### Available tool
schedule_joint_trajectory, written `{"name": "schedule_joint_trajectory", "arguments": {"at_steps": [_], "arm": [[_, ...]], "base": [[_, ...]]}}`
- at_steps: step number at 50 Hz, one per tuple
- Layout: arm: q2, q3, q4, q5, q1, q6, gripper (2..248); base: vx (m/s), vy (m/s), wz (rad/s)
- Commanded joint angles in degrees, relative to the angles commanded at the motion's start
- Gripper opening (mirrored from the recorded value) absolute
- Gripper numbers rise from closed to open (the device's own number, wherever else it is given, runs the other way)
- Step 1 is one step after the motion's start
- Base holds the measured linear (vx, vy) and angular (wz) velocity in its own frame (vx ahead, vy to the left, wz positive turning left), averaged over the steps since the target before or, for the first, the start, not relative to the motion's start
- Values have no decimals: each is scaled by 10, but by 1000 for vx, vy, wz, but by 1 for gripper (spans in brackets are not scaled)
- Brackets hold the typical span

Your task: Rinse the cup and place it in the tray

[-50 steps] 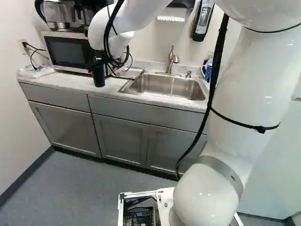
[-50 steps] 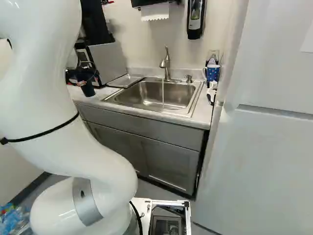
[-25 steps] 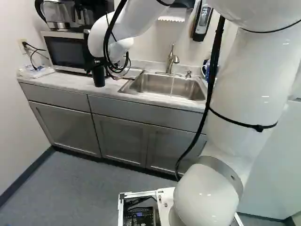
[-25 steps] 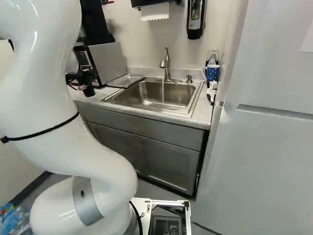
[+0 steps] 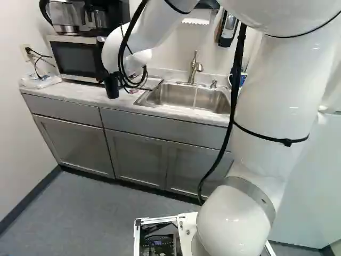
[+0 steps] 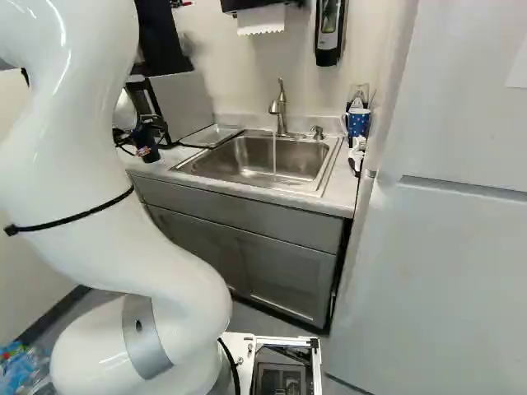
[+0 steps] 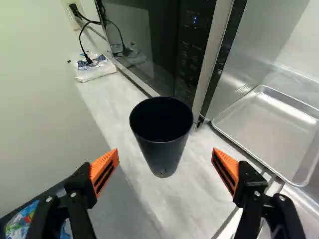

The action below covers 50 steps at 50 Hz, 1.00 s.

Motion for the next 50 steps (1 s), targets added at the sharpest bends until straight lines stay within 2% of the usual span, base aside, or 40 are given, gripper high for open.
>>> {"name": "schedule_joint_trajectory", "arguments": {"at_steps": [50], "arm": [[-37,22,0,155,3,0,247]], "base": [[0,0,0]]}}
